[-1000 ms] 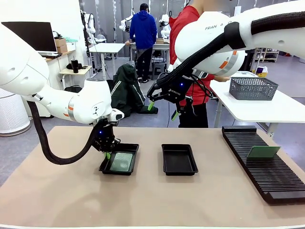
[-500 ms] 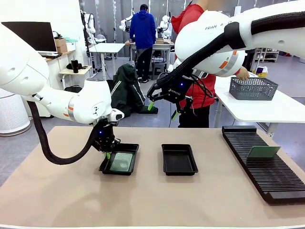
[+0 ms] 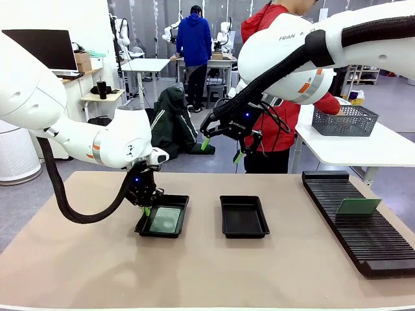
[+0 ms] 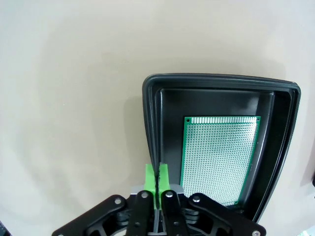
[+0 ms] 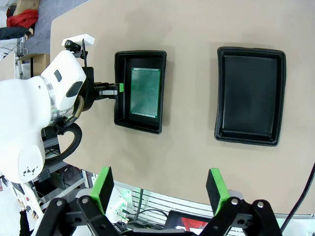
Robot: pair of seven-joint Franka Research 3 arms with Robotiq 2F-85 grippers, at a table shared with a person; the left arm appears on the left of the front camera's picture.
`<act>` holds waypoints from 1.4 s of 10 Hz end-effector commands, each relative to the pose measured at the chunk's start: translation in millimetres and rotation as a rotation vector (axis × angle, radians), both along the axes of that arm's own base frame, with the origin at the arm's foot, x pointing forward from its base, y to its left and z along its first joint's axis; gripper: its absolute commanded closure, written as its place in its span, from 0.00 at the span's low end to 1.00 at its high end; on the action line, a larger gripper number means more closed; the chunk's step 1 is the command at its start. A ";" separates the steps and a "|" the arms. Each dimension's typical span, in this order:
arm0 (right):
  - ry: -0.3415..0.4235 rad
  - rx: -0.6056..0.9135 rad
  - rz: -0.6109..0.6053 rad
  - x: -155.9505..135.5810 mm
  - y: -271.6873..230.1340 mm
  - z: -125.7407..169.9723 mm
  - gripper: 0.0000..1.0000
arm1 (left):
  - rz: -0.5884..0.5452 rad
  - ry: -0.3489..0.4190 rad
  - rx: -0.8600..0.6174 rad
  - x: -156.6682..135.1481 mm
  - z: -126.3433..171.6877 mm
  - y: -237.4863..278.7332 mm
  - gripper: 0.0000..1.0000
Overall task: Inspect and transfer BCBs to ESD trays.
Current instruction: Pick up the ESD tray and place it on the left side of the table.
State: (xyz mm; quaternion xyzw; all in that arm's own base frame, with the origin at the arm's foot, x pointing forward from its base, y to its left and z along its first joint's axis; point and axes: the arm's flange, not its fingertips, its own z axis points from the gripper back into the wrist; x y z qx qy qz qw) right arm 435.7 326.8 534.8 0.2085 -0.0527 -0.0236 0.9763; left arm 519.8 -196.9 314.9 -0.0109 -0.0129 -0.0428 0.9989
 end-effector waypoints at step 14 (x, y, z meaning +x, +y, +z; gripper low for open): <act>0.001 -0.013 -0.018 1.0 1.9 0.0 0.00 | -0.050 -0.019 -0.237 -6.6 44.0 82.3 0.97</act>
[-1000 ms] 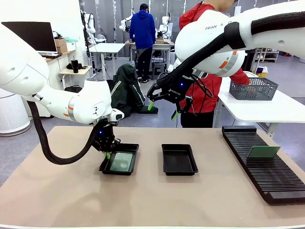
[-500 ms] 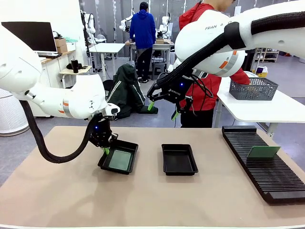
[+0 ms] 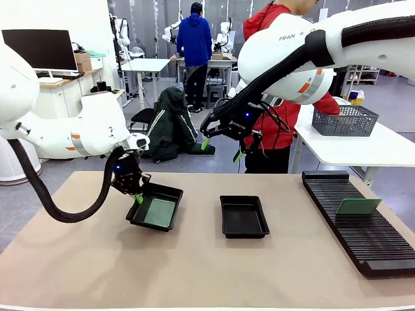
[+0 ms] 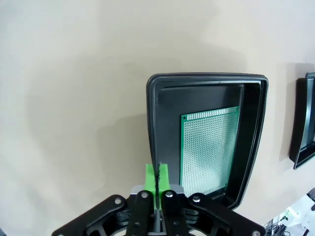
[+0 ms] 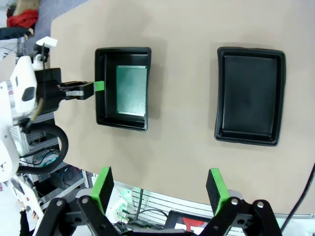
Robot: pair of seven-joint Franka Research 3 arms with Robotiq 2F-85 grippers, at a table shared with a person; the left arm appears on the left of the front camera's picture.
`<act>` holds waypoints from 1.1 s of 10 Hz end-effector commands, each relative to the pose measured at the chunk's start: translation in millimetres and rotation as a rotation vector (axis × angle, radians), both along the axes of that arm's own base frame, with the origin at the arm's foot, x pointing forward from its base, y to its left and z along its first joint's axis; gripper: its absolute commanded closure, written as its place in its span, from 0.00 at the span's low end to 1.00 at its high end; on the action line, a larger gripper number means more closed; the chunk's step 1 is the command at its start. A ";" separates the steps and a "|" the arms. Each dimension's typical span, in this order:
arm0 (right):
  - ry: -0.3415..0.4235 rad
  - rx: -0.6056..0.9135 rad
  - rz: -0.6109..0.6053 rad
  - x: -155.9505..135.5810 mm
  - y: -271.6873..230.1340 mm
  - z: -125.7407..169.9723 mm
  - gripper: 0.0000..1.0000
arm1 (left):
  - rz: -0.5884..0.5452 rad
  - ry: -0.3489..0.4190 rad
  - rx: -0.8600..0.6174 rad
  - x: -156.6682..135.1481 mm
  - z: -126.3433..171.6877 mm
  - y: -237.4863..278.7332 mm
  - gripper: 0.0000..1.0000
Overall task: Inspect and transfer BCBs to ESD trays.
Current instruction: Pick up the ESD tray and place it on the left side of the table.
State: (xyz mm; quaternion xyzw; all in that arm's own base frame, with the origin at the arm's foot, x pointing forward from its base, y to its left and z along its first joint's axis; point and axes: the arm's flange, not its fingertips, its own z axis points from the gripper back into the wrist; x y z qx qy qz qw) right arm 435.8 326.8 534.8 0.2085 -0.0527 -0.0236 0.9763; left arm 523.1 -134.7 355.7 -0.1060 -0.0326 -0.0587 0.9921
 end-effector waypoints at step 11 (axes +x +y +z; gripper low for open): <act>0.001 -0.013 -0.018 0.9 1.9 0.0 0.00 | 0.024 0.034 -0.153 -29.2 0.2 255.9 0.97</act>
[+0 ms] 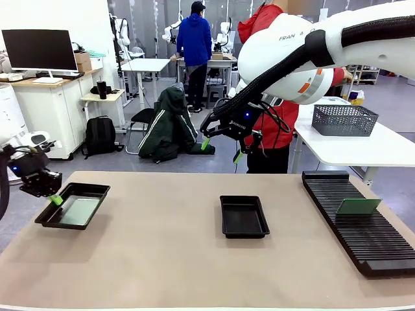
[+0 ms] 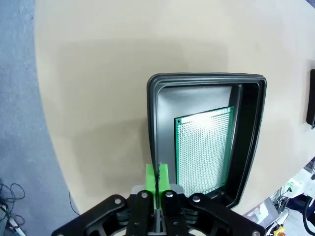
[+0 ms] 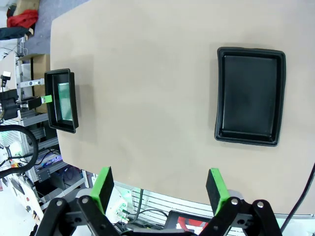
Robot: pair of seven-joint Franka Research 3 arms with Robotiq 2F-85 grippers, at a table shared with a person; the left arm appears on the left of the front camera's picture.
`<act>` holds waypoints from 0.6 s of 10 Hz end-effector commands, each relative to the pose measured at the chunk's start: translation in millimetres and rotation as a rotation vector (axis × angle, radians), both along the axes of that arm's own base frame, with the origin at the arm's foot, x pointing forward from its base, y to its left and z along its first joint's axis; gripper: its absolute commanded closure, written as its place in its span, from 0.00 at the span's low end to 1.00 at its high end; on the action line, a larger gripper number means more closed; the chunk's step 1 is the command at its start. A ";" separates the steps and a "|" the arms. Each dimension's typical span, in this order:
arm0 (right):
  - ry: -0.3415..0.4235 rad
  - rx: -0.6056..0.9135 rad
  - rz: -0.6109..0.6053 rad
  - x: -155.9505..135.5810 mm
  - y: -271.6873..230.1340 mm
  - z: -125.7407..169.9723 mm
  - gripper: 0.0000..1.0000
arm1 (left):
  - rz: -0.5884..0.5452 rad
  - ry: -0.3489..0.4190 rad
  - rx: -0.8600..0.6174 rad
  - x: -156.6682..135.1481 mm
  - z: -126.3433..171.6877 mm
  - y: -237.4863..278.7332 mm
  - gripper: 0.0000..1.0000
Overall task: Inspect and transfer BCBs to ESD trays.
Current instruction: Pick up the ESD tray and place it on the left side of the table.
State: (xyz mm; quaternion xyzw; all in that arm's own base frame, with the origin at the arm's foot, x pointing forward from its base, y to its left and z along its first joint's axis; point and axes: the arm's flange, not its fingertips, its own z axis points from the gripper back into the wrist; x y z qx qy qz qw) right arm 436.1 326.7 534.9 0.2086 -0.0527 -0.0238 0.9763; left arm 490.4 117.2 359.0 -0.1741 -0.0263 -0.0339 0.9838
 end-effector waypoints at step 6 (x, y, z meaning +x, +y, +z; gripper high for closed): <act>0.001 -0.013 -0.017 0.6 2.0 -0.1 0.00 | 0.056 -0.001 -0.011 -2.8 -22.0 30.7 0.97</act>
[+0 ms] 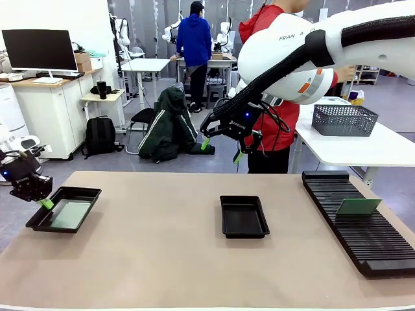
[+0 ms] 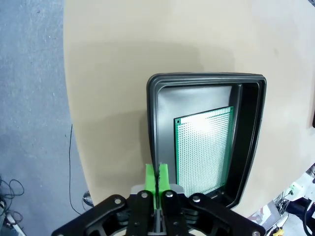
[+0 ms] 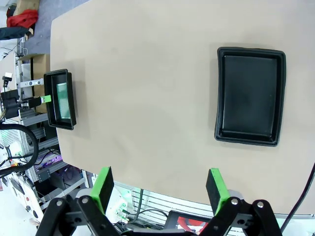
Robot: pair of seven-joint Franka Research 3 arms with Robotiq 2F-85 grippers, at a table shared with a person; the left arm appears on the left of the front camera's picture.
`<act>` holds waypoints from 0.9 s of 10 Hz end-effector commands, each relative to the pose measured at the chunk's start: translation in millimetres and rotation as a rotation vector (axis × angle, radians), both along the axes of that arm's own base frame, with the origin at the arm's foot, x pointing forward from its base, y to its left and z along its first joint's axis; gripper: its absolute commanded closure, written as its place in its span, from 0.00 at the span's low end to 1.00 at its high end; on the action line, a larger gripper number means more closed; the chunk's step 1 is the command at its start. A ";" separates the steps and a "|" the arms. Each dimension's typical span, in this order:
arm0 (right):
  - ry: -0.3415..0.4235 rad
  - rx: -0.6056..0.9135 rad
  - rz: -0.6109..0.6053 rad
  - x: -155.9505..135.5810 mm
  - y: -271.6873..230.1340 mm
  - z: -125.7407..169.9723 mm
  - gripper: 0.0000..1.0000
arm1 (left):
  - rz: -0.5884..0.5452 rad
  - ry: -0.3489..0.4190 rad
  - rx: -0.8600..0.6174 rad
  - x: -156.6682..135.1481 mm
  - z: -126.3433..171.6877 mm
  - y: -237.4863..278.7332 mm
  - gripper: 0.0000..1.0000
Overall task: Inspect and transfer BCBs to ESD trays.
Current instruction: Pick up the ESD tray and place it on the left side of the table.
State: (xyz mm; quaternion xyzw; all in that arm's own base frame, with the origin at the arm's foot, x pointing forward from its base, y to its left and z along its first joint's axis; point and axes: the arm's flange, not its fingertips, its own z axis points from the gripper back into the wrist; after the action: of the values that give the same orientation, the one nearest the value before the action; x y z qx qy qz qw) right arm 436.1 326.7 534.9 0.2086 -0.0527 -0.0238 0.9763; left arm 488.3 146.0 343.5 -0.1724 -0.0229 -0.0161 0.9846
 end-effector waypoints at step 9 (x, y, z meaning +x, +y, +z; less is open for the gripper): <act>0.001 -0.013 -0.017 0.6 2.0 -0.1 0.00 | 0.051 0.008 0.020 -3.6 -23.0 2.6 0.97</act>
State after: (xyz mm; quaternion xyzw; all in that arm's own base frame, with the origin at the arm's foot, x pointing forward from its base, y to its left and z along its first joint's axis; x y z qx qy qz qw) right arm 436.1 326.7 534.9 0.2086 -0.0527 -0.0238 0.9763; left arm 484.2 148.0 317.9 -0.1598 -0.0236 0.0108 0.9868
